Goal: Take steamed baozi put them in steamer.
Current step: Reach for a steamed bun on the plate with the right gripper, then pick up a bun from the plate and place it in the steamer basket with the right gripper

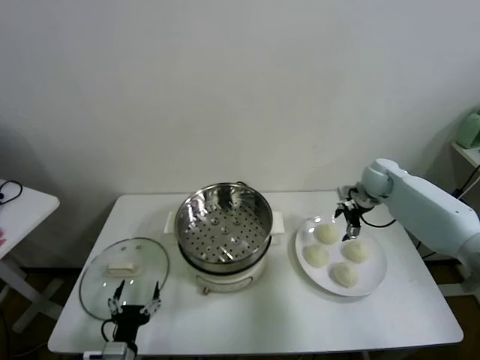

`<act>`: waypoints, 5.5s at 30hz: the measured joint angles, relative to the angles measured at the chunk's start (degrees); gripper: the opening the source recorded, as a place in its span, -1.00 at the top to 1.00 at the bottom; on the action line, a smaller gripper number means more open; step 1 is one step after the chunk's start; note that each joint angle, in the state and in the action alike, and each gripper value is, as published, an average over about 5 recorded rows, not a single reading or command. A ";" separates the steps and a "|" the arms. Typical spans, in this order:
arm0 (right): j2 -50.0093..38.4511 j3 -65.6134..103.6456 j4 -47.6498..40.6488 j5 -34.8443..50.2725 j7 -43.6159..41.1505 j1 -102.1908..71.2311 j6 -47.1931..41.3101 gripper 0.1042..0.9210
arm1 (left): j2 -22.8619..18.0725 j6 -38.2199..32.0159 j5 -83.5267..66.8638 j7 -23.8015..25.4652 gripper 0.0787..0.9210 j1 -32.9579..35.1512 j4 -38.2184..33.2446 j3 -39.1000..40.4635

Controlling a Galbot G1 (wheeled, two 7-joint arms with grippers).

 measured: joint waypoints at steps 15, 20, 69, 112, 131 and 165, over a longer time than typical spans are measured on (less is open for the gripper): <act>4.09 2.81 -6.00 -2.34 0.24 -1.29 1.05 -0.76 | 0.31 0.23 -0.03 -0.06 -0.77 -0.49 0.91 -0.26; 4.99 2.65 -7.16 -2.86 0.01 -1.27 1.30 -0.76 | 0.33 0.24 -0.03 -0.07 -0.77 -0.49 1.21 -0.34; 2.05 -10.90 -1.34 4.42 -0.35 10.93 3.43 -0.32 | 0.84 -0.31 0.24 -0.66 -0.77 -0.94 2.47 -0.92; 25.19 -42.10 14.85 15.37 8.02 41.25 29.96 -0.32 | -0.31 -0.74 1.75 -1.47 -0.77 -1.27 3.21 -0.76; 34.40 -37.60 -1.49 2.10 11.19 28.30 38.74 -0.32 | -0.84 -1.35 2.88 -2.12 -0.77 -1.49 4.42 -0.39; 32.39 -38.95 -2.06 9.88 9.35 31.10 38.26 -0.76 | -1.09 -1.50 3.11 -2.19 -0.77 -0.90 3.03 -0.15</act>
